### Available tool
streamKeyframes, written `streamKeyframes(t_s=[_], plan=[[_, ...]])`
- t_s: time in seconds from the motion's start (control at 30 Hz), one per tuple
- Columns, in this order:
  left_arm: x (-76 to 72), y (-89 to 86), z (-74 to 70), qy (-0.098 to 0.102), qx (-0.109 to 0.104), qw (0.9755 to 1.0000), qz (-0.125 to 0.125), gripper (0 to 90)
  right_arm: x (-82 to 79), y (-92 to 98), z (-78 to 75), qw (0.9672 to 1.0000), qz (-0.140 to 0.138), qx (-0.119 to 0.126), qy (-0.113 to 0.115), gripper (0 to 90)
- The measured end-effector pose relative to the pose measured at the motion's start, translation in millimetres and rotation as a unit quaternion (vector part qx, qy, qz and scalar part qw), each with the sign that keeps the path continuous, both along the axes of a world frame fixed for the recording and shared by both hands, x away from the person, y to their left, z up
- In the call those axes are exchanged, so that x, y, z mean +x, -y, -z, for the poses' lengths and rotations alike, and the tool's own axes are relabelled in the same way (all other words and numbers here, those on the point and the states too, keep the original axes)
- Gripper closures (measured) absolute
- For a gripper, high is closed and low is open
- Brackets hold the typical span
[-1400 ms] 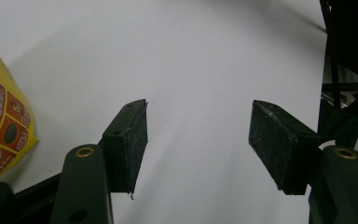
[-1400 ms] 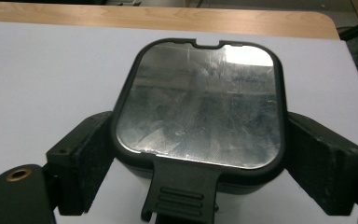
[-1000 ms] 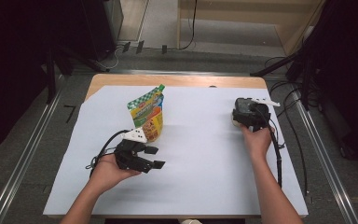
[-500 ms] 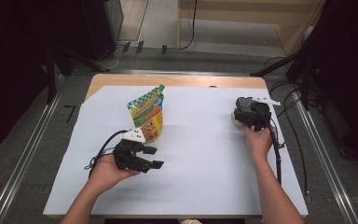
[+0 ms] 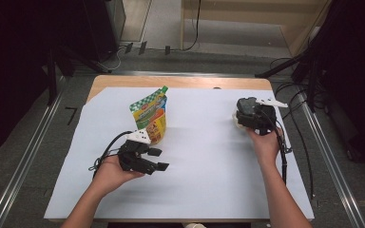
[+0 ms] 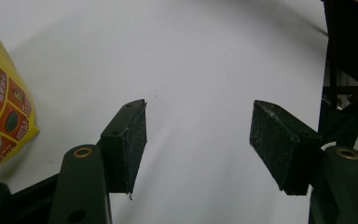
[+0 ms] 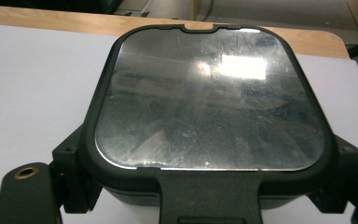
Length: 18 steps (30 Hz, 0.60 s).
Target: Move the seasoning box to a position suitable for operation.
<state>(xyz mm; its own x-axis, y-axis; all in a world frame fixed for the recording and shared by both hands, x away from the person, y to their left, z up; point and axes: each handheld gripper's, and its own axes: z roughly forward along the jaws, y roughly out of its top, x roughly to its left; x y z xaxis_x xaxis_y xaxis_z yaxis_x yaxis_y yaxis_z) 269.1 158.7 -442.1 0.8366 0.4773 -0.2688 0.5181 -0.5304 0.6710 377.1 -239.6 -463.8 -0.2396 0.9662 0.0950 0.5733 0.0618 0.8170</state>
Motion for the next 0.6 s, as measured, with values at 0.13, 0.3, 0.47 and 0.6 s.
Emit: streamKeyframes(t_s=[0.13, 0.3, 0.47, 0.6], plan=[[2.0, 3.5, 0.3, -0.003, 0.001, 1.0, 0.003, 36.9, -11.1, -6.8, -7.6, 0.9997, -0.022, 0.009, 0.006, 16.6], [4.6, 7.2, 0.5, -0.003, 0.0, 1.0, 0.006, 36.5, -22.9, -14.2, -12.0, 0.999, -0.044, 0.01, 0.008, 16.6], [7.4, 9.4, 1.1, -0.004, 0.0, 1.0, 0.008, 36.5, -31.6, -22.4, -12.3, 0.9978, -0.065, 0.013, -0.002, 16.7], [9.2, 10.3, 1.2, -0.005, -0.002, 0.9999, 0.01, 36.5, -37.3, -33.6, -11.5, 0.9963, -0.084, 0.013, -0.007, 16.7]])
